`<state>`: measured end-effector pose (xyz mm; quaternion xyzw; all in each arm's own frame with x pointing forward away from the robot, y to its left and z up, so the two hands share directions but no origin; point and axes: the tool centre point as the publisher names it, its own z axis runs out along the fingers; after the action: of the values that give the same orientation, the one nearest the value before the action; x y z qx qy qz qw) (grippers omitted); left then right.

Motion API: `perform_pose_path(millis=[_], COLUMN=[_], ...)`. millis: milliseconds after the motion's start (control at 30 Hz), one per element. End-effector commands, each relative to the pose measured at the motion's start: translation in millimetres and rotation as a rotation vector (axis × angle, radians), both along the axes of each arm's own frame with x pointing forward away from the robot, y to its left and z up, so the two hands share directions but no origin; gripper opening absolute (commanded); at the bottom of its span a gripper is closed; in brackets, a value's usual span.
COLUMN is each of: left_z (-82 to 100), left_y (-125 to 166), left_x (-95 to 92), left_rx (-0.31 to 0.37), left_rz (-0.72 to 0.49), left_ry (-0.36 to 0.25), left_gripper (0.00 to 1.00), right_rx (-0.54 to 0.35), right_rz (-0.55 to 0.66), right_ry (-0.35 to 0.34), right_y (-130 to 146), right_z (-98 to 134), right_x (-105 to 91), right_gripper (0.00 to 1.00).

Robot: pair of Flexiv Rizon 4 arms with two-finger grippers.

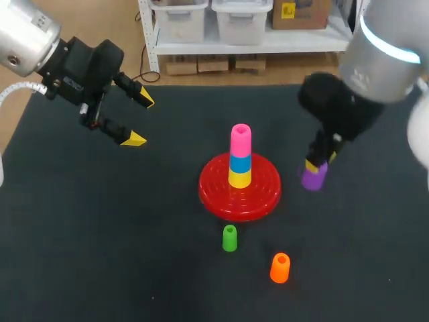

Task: Pick up and stack the cylinders on the red base in this order: pink,purple,orange,green

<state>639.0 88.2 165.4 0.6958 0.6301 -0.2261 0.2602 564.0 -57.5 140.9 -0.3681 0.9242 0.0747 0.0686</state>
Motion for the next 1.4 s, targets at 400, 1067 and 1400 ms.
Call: perform_pose_path(millis=[400, 1067, 1400], left_z=[-0.2, -0.2, -0.2], left_y=[0, 0, 0], left_x=[1.0, 1.0, 1.0], left_rx=[0.000, 0.000, 0.000], left_rz=[-0.002, -0.002, -0.002], left_ry=[0.001, 0.001, 0.001], left_gripper=[1.00, 1.00, 1.00], right_rx=[-0.075, -0.114, -0.135], right_rz=[0.112, 0.254, 0.246], right_ry=[-0.007, -0.023, -0.028], right_y=[64, 119, 120], right_z=[71, 63, 52], right_x=[63.7, 66.2, 71.9], right_gripper=[0.00, 0.00, 0.00])
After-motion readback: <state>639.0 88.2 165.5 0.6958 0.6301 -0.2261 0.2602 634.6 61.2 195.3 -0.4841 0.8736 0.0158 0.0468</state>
